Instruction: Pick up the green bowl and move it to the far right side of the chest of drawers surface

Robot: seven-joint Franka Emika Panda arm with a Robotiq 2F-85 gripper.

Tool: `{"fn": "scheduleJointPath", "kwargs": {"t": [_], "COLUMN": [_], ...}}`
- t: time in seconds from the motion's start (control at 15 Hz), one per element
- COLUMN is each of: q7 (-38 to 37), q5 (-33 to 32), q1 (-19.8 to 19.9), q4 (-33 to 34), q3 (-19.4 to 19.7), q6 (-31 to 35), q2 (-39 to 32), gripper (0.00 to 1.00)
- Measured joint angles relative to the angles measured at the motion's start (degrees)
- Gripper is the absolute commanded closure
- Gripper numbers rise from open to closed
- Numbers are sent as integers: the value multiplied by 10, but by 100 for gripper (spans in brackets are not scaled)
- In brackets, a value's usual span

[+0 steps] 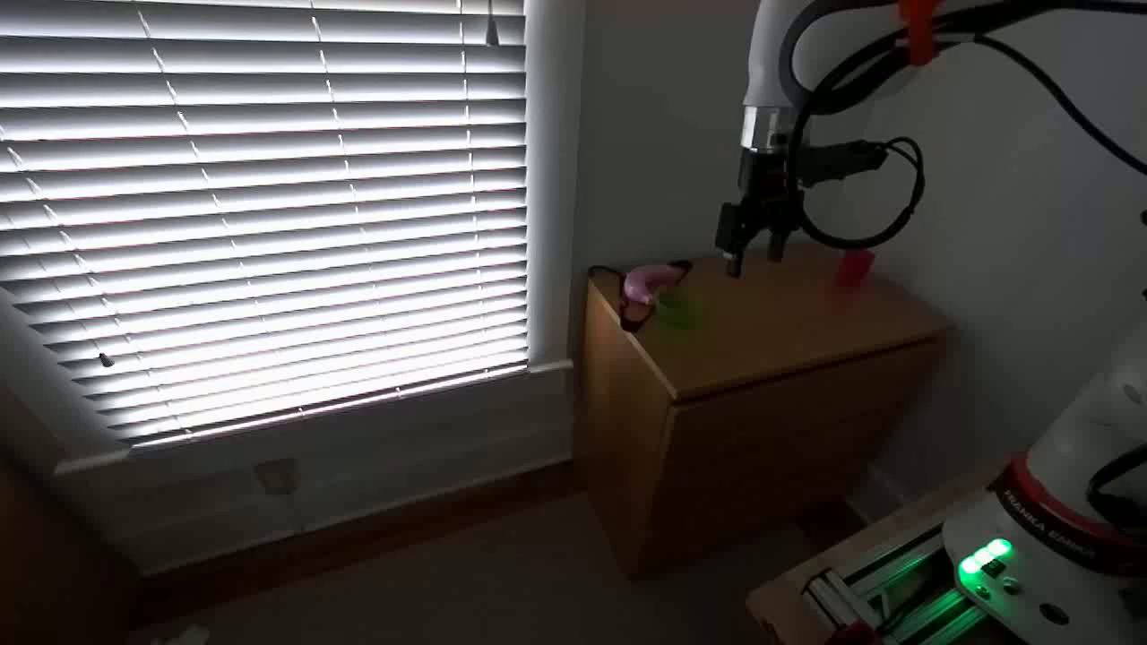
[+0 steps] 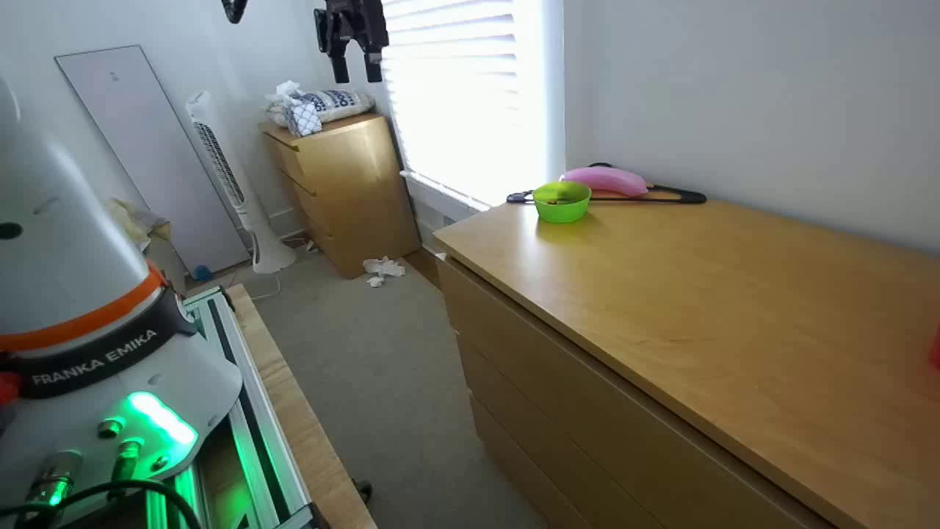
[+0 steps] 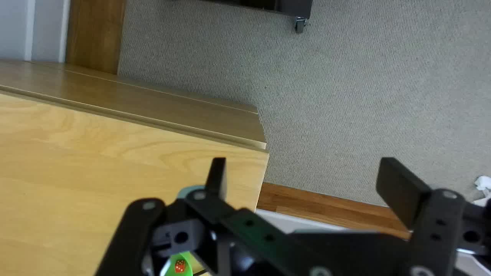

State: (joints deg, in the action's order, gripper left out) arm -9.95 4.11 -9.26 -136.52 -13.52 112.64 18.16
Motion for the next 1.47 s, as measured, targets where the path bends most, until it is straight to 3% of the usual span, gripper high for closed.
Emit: {"fn": "scheduleJointPath", "kwargs": {"t": [0.73, 1.13, 1.47], "q7": [-22, -79, -115], "q5": [-3, -29, -60], "q1": [8, 56, 67], "q4": [7, 47, 101], "q3": [7, 45, 83], "q6": [25, 156, 239], "q2": [-16, -130, -251], "gripper": [0, 0, 0]}}
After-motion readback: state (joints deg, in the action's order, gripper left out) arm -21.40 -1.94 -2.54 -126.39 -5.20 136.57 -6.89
